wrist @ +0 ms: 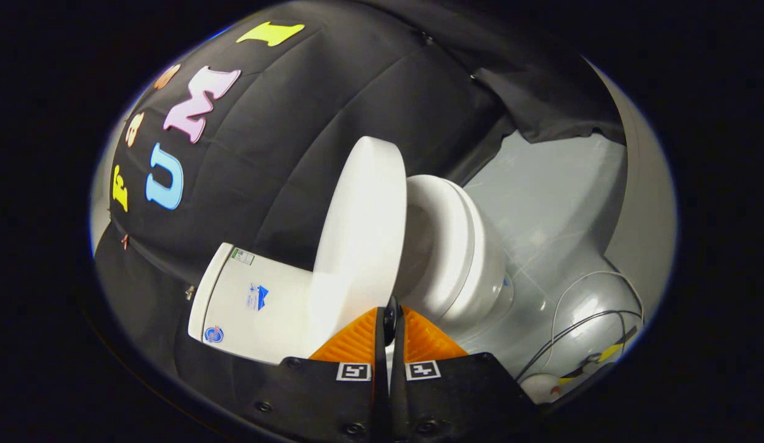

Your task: Open the toilet lid.

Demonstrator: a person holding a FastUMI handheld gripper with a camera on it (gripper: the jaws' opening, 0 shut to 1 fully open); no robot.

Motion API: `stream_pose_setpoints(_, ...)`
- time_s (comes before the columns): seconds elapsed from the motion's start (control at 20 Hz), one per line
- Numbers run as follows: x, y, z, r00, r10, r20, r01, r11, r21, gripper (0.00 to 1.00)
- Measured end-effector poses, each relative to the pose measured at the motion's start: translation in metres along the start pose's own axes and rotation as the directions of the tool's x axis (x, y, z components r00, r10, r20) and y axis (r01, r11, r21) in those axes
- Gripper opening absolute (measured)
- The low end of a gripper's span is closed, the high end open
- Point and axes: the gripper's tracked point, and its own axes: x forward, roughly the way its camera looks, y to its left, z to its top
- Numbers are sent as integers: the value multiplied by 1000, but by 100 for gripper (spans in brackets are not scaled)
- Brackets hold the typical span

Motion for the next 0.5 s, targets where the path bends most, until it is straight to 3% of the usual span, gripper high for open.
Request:
stream_pose_setpoints(0.3, -14, 41, 7, 1000, 15, 22, -14, 998, -55, 6)
stream_pose_setpoints(0.5, -21, 64, 9, 999, -13, 30, 16, 992, -123, 6)
